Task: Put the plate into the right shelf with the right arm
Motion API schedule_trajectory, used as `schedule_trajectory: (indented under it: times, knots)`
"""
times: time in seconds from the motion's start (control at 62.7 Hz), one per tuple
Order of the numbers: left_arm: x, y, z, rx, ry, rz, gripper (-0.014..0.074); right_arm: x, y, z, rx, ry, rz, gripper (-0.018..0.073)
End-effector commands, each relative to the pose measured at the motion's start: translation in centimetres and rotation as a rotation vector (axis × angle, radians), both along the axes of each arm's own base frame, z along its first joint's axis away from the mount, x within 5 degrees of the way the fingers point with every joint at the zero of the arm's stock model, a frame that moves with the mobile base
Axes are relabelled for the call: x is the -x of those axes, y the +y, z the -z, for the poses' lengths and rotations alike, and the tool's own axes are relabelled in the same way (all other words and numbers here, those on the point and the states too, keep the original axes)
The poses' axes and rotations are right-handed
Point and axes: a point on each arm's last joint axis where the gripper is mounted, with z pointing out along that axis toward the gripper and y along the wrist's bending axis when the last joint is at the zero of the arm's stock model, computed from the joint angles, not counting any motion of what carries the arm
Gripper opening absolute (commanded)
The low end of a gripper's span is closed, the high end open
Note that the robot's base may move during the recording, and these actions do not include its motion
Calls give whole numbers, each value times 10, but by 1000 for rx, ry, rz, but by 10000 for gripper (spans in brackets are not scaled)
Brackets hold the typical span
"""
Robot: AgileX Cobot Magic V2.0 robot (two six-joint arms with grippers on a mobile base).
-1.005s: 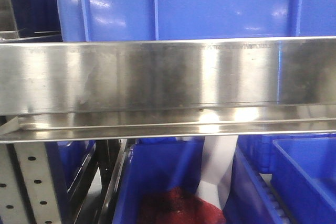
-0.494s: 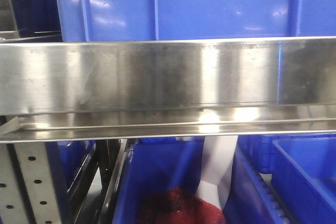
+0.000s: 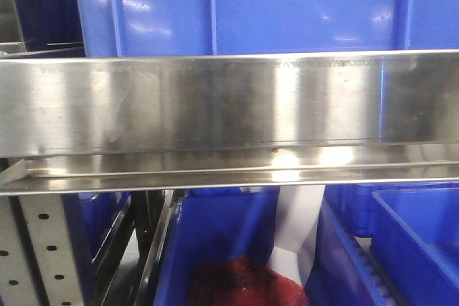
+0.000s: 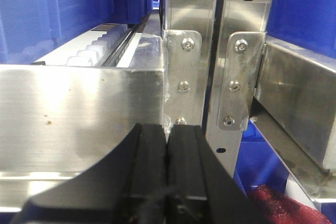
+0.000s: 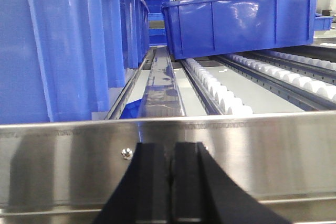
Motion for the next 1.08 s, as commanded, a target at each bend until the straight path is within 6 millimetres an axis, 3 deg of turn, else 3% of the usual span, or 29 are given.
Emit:
schedule_trajectory:
  times: [0.0,1.068]
  knots:
    - [0,0,-5,14,-82,-4,-47,2,0,-10,20,-99,5,56]
    - [0,0,-5,14,-82,-4,-47,2,0,-10,44,-99,8,56]
